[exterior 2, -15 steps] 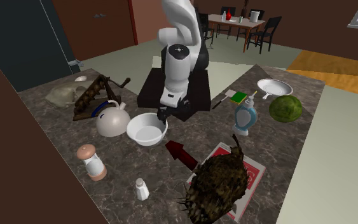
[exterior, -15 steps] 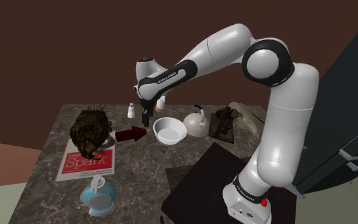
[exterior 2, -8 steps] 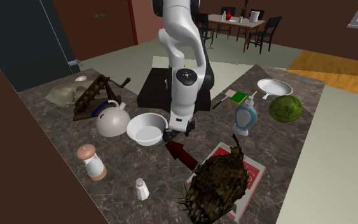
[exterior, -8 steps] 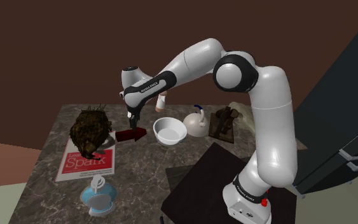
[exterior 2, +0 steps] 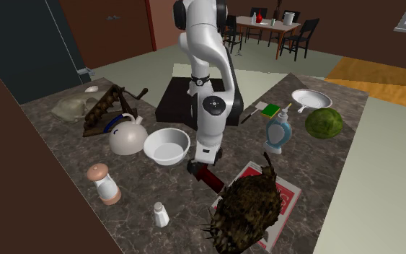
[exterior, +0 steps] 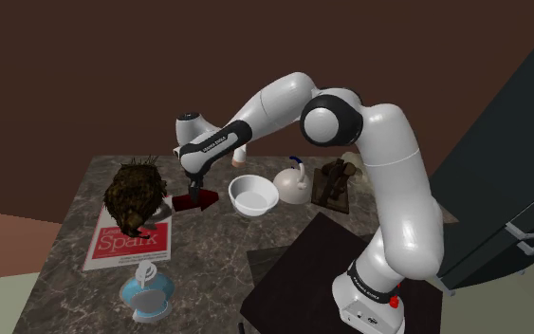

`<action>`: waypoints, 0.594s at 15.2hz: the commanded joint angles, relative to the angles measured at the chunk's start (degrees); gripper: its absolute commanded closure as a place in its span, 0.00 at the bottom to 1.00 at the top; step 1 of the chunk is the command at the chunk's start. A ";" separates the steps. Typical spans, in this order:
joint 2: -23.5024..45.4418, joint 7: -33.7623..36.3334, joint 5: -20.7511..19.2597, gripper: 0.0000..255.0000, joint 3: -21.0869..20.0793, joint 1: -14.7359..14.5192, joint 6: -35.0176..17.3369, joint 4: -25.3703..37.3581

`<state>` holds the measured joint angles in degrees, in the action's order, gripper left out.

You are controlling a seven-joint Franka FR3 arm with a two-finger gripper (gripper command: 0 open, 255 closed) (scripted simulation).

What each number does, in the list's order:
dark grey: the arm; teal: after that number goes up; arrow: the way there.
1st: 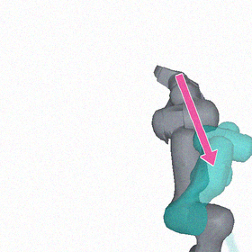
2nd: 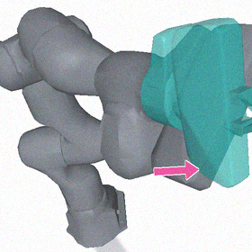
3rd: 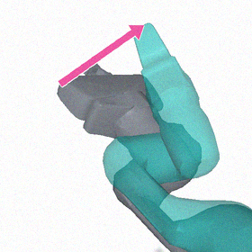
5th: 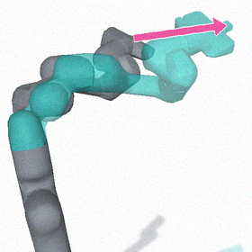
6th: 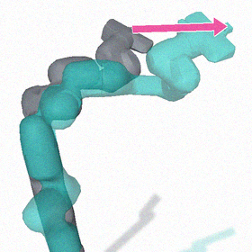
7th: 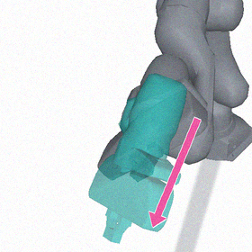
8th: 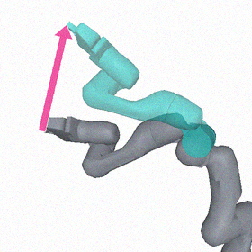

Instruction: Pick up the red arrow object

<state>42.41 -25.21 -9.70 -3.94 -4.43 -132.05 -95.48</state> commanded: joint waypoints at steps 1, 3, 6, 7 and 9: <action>1.09 0.07 -0.10 0.00 0.09 -0.04 -0.65 0.46; 1.06 0.06 -0.10 1.00 0.10 -0.02 -0.73 0.36; 1.05 0.06 -0.11 1.00 0.10 -0.02 -0.73 0.35; 1.06 0.08 -0.11 1.00 0.10 -0.04 -0.74 0.35; 1.01 0.07 -0.11 1.00 0.10 -0.02 -0.77 0.27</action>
<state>43.36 -25.14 -9.77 -3.92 -4.51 -132.80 -95.21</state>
